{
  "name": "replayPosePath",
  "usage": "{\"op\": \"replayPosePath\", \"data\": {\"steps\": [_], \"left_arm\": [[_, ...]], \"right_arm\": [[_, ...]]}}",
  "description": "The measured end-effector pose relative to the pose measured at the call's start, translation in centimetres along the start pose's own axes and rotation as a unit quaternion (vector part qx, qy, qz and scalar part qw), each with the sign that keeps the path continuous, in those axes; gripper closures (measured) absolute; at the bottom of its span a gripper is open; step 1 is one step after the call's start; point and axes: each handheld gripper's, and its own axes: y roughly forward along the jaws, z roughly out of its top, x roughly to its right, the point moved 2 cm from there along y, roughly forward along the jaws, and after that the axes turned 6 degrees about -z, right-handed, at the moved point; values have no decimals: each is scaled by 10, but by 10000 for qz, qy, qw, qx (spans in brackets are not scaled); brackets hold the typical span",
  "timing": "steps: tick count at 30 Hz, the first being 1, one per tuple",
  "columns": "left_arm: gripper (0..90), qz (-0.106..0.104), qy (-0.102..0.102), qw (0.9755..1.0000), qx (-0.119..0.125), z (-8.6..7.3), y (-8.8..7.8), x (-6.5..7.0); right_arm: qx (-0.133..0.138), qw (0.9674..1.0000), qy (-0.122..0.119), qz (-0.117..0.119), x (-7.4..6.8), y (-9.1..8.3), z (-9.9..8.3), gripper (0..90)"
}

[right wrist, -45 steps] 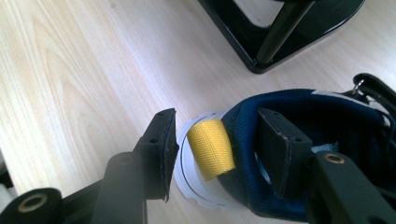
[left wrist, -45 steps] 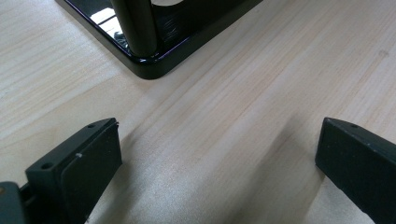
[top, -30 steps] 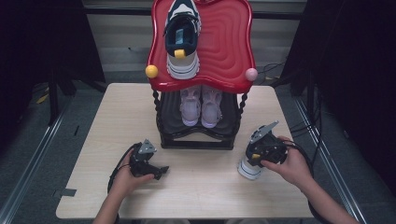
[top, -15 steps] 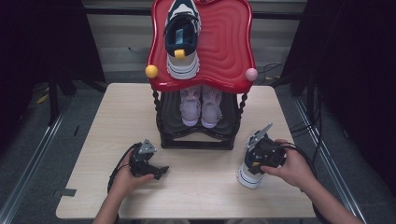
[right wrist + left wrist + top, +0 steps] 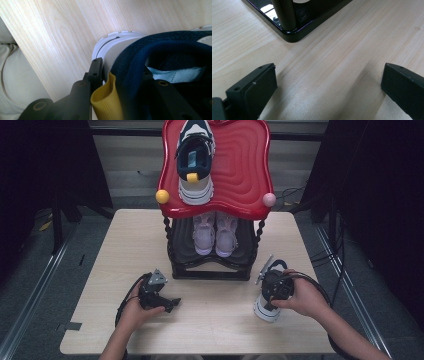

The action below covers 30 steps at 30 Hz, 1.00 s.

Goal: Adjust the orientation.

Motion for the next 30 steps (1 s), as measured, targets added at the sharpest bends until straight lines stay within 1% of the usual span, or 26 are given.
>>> {"op": "replayPosePath", "data": {"steps": [1,2,3,4,6,9,10,11,12,13,14,15,16,17,19,20,21,22,23,24,25,26,27,28,29,30], "left_arm": [[0,0,0,10000,0,0,0,0],[0,0,1,10000,0,0,0,0],[0,0,0,10000,0,0,0,0],[0,0,0,10000,0,0,0,0],[0,-2,-2,10000,1,0,0,0],[0,0,-2,10000,1,0,0,0],[0,1,0,10000,1,0,0,0],[0,1,-2,10000,1,0,0,0],[0,-1,0,10000,0,0,0,0],[0,-2,-1,10000,0,0,0,0],[0,-1,0,10000,0,0,0,0],[0,-1,-1,10000,1,0,0,0],[0,0,0,10000,1,0,0,0],[0,-1,0,10000,1,0,0,0],[0,0,-1,10000,2,0,0,0],[0,-1,-2,10000,1,0,0,0],[0,0,-1,10000,1,0,0,0],[0,0,-1,10000,1,0,0,0],[0,1,1,10000,1,0,0,0],[0,0,-1,10000,1,0,0,0],[0,0,0,10000,1,0,0,0],[0,0,0,10000,0,0,0,0],[0,0,0,10000,0,0,0,0],[0,6,-16,10000,24,0,0,0],[0,5,-15,10000,24,0,0,0],[0,5,-16,10000,24,0,0,0]], "right_arm": [[-49,9999,143,37,-2,0,1,649],[-44,9999,127,43,-2,2,1,649],[-104,9999,72,72,-1,2,1,650],[-120,9998,112,97,-1,3,1,651],[-115,9998,46,128,-1,3,1,656],[-125,9998,26,150,0,3,1,659],[-130,9997,82,166,0,3,1,662],[-115,9995,147,251,-1,3,1,673],[-125,9997,86,192,0,3,1,684],[-104,9998,32,184,-1,3,1,691],[-75,9997,85,227,-2,3,1,699],[-79,9998,14,180,-2,4,0,709],[-55,9997,31,237,-3,3,0,717],[-68,9998,-43,207,-4,3,0,724],[-24,9997,-28,255,-6,2,0,732],[27,9996,-63,257,-7,1,0,733],[18,9996,-161,244,-7,0,0,734],[15,9996,-155,251,-9,-3,0,735],[30,9992,-343,202,-7,-5,0,736],[34,9994,-282,210,-9,-7,1,736],[-2,9993,-329,186,-9,-11,1,736],[19,9993,-306,213,-10,-13,2,736],[1,9991,-385,162,-9,-16,1,737],[-18,9991,-388,144,-9,-19,1,737],[-7,9990,-427,155,-9,-22,2,737],[1,9990,-406,176,-9,-26,1,737]]}}
